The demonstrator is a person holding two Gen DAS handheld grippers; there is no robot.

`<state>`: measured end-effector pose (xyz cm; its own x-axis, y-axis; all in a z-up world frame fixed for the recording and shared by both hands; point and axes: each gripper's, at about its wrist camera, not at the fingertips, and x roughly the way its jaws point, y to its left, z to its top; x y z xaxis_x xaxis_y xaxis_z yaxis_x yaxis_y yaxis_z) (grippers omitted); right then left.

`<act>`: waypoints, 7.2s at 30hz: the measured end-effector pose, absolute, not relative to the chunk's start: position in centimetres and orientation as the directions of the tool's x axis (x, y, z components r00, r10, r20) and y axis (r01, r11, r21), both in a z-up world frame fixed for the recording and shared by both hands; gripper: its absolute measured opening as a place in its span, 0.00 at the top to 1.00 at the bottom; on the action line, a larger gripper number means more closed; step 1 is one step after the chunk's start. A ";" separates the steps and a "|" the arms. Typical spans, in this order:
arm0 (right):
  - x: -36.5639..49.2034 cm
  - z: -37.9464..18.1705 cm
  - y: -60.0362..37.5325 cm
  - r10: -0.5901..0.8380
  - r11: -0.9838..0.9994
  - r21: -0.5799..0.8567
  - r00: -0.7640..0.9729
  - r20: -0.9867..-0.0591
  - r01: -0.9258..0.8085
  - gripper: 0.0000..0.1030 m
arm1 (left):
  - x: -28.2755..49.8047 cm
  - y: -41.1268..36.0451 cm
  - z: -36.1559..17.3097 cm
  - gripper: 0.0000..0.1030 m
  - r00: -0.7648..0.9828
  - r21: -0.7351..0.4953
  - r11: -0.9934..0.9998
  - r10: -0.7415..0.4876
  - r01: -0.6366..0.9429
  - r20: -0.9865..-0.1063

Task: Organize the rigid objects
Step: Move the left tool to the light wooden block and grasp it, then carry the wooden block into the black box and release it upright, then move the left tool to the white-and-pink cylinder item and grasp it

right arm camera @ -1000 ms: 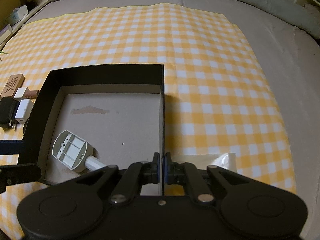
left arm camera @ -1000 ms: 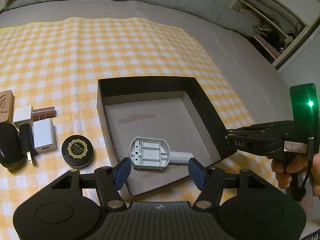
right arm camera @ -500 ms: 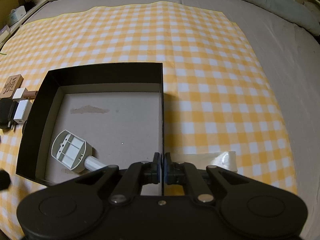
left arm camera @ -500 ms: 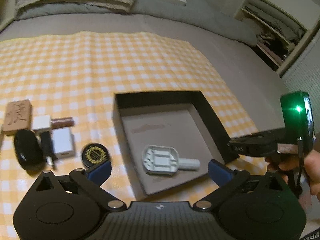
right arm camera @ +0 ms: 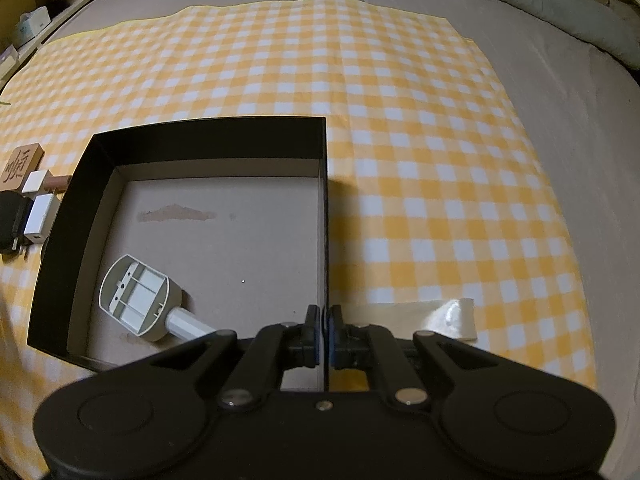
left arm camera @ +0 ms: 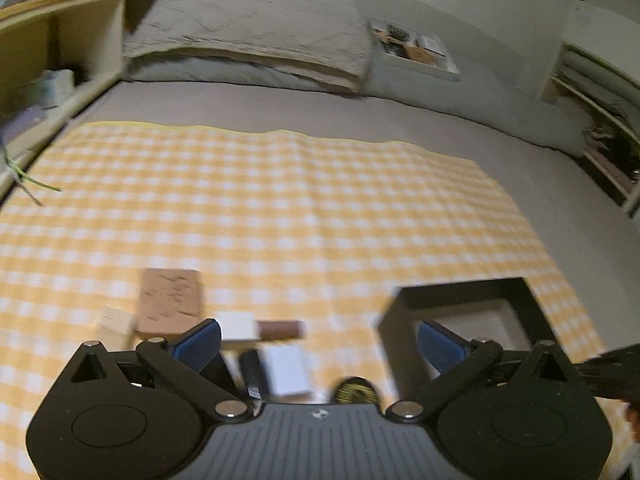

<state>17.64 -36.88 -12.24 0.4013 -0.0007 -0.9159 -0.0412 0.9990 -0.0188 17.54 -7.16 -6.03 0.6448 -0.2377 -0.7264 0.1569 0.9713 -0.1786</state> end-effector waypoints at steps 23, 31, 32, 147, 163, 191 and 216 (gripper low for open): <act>18.0 -12.5 -36.8 -0.001 1.000 -0.013 0.398 -0.917 -0.026 0.95 | 21.3 4.9 -11.1 0.00 0.582 0.206 0.977 0.134 0.058 -0.802; 18.0 -12.5 -36.9 -0.002 1.000 -0.012 0.398 -0.917 -0.024 0.95 | 22.1 6.3 -12.4 0.26 0.516 0.244 0.967 0.173 0.072 -0.839; 18.0 -12.5 -36.9 -0.002 1.000 -0.012 0.398 -0.917 -0.024 0.95 | 22.2 6.3 -12.5 0.29 0.510 0.233 0.970 0.164 0.074 -0.844; 16.4 -10.4 -39.8 0.114 0.992 0.127 0.446 -0.888 0.001 0.97 | 19.5 -19.5 -6.9 0.00 0.508 -0.404 0.880 -0.474 0.250 -0.719; 16.7 -10.4 -39.5 0.085 0.996 0.087 0.432 -0.898 -0.015 0.97 | 17.6 -7.5 -2.1 0.00 0.728 -0.158 0.981 -0.193 0.117 -0.658; 17.3 -10.9 -39.5 0.077 0.997 0.074 0.412 -0.908 -0.022 0.97 | 23.0 -0.6 -8.0 0.01 0.576 -0.194 0.981 -0.165 0.011 -0.800; 17.6 -11.4 -39.8 0.099 0.995 0.098 0.407 -0.908 -0.023 0.96 | 29.6 -5.3 -16.3 0.02 0.416 -0.088 0.994 -0.110 0.071 -0.903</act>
